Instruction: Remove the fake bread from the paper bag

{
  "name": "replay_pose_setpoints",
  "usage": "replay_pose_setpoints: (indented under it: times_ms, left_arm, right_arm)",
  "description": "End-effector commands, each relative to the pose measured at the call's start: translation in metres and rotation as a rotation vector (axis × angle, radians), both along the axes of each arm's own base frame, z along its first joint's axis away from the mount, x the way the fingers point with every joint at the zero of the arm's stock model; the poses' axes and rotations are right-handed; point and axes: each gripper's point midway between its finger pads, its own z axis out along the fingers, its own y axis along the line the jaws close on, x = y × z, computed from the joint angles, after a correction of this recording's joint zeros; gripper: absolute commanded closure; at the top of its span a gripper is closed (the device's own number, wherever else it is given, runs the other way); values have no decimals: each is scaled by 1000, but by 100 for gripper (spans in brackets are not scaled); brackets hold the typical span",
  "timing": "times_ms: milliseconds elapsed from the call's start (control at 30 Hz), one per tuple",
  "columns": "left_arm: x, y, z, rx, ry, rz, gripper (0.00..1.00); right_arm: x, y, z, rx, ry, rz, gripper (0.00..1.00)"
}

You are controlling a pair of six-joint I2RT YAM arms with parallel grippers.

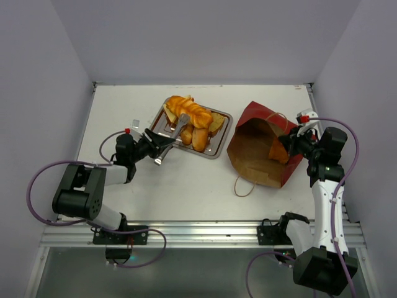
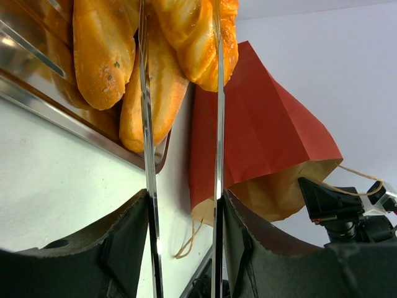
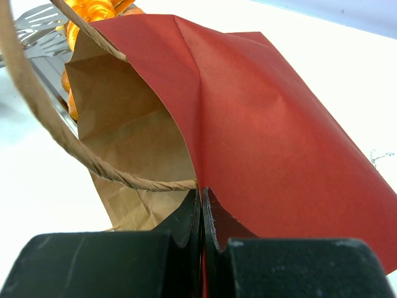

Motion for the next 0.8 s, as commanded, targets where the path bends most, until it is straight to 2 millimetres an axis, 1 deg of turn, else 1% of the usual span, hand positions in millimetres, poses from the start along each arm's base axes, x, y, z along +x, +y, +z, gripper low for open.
replay_pose_setpoints:
  times_ms: [0, 167, 367, 467, 600, 700, 767]
  left_arm:
    - [-5, 5, 8, 34, -46, -20, 49]
    - [-13, 7, 0, 48, -16, -23, 49]
    - [-18, 9, -3, 46, -7, -22, 49]
    - [-22, 9, 1, 49, -14, -30, 50]
    - [-26, 9, 12, 45, -44, -40, 50]
    - [-32, 8, 20, 49, -65, -61, 52]
    - [-38, 8, 21, 56, -55, -73, 53]
  right_arm:
    - [1, 1, 7, -17, -47, 21, 99]
    - [1, 2, 8, -15, -48, 24, 99]
    - [0, 2, 8, -16, -49, 22, 99]
    - [1, 2, 8, -17, -50, 21, 99]
    - [0, 2, 8, -16, -51, 24, 99]
    - [0, 2, 8, -16, -51, 22, 99]
    - [1, 2, 8, -16, -49, 22, 99]
